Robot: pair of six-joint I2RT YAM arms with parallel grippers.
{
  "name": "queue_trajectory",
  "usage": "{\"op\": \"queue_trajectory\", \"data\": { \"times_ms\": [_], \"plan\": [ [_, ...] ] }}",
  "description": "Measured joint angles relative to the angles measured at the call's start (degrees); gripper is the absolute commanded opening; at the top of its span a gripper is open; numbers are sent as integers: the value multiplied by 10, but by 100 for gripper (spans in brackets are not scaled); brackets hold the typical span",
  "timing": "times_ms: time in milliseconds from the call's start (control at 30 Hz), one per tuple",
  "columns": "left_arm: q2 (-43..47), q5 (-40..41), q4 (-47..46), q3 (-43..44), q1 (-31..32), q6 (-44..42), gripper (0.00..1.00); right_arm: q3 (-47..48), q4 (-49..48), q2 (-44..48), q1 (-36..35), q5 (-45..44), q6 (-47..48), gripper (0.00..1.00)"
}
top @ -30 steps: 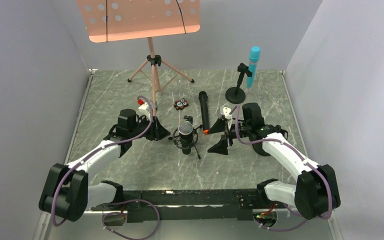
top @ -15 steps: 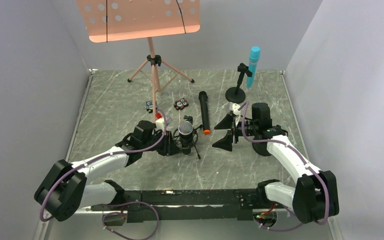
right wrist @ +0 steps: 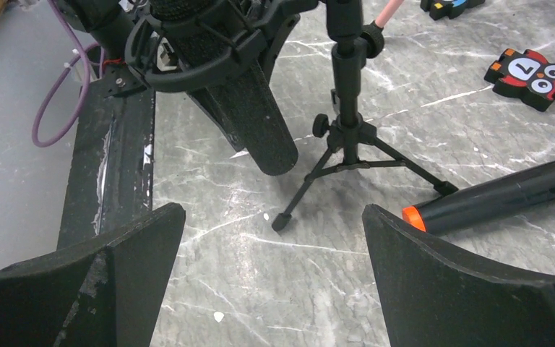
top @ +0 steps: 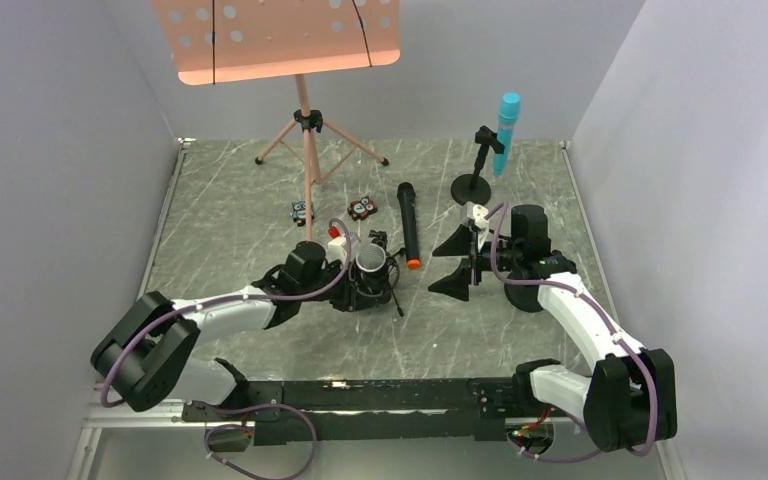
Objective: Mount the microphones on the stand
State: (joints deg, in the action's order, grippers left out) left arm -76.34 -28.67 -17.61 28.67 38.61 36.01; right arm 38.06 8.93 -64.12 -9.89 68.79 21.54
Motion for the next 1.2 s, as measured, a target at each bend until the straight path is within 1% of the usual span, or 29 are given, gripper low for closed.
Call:
{"op": "queue_trajectory", "data": {
  "times_ms": [133, 300, 367, 500, 600, 700, 800, 933, 1200],
  "plan": [
    [-17, 1, -14, 11, 14, 9, 25, -2, 0, 3, 3, 4, -1, 100],
    [-5, 12, 2, 14, 21, 10, 26, -2, 0, 4, 5, 7, -1, 100],
    [22, 30, 26, 12, 21, 8, 26, -2, 0, 4, 5, 7, -1, 100],
    [121, 94, 77, -6, 21, 3, 27, -2, 0, 4, 5, 7, -1, 100],
    [186, 139, 114, -16, 21, -2, 21, -2, 0, 4, 5, 8, -1, 100],
    [217, 189, 137, -16, 21, -7, 18, -2, 0, 5, 9, 8, -1, 100],
    [205, 216, 143, -14, 21, -8, 16, -2, 0, 5, 13, 9, -1, 100],
    [151, 223, 139, 7, 21, -3, 14, -5, -1, 8, 20, 15, -4, 100],
    [77, 191, 59, 16, 31, 40, 13, -8, -5, 13, 26, 23, -10, 100]
  ]
}}
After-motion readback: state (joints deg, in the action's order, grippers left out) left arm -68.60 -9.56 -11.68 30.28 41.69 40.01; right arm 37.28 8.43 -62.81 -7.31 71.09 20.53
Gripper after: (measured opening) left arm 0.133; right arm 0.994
